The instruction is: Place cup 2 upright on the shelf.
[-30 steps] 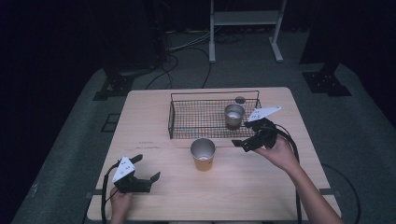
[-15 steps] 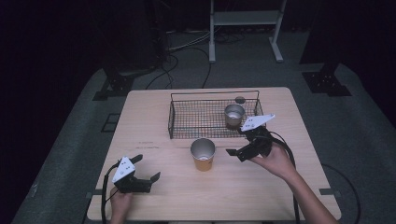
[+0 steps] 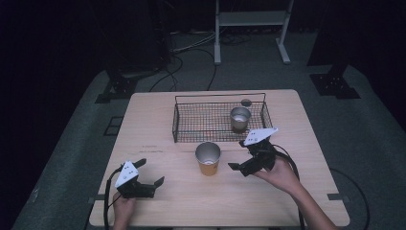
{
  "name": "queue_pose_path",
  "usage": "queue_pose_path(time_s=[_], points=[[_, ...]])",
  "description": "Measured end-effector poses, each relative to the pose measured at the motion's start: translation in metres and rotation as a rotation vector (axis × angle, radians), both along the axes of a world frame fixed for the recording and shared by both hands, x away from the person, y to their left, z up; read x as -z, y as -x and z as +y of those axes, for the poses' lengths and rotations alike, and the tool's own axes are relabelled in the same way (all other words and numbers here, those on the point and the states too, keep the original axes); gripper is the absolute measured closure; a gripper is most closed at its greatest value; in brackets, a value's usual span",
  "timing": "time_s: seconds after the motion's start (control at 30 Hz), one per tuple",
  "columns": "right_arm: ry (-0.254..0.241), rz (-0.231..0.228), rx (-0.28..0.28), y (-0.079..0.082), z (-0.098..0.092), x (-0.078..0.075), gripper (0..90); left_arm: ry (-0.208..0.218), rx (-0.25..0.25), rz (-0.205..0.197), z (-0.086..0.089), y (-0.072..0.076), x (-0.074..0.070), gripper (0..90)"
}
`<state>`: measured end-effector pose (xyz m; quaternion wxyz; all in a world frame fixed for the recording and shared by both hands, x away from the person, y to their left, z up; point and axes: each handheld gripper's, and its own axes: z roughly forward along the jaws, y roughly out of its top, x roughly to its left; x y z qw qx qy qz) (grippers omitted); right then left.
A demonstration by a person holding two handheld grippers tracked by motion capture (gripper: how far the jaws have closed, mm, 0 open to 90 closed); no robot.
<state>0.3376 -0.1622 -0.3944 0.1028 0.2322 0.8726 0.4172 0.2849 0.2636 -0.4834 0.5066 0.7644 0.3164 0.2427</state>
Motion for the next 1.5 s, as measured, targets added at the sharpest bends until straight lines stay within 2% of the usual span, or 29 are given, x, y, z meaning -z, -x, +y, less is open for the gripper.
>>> queue_pose_path(time_s=[0.53,0.63,0.97,1.23,1.37,1.5], points=[[0.009,0.014,-0.023,0.002,0.017,0.014,8.2,0.008,-0.001,0.0,0.0,0.0,0.0,0.0],[0.023,0.011,-0.026,0.0,0.023,0.017,8.2,0.008,-0.001,-0.001,0.0,0.0,0.0,0.0],[0.0,0.01,-0.013,-0.003,0.035,0.023,3.5,0.011,-0.002,-0.001,0.001,0.001,0.0,0.0],[0.026,0.013,-0.015,-0.005,0.042,0.027,2.1,0.011,-0.002,-0.001,0.001,0.001,0.0,0.0],[0.021,0.023,-0.015,-0.007,0.046,0.03,1.2,0.008,-0.001,-0.002,0.001,0.001,0.0,0.0],[0.048,0.032,-0.013,-0.008,0.051,0.034,1.2,0.007,0.0,-0.003,0.0,0.001,0.0,0.0]])
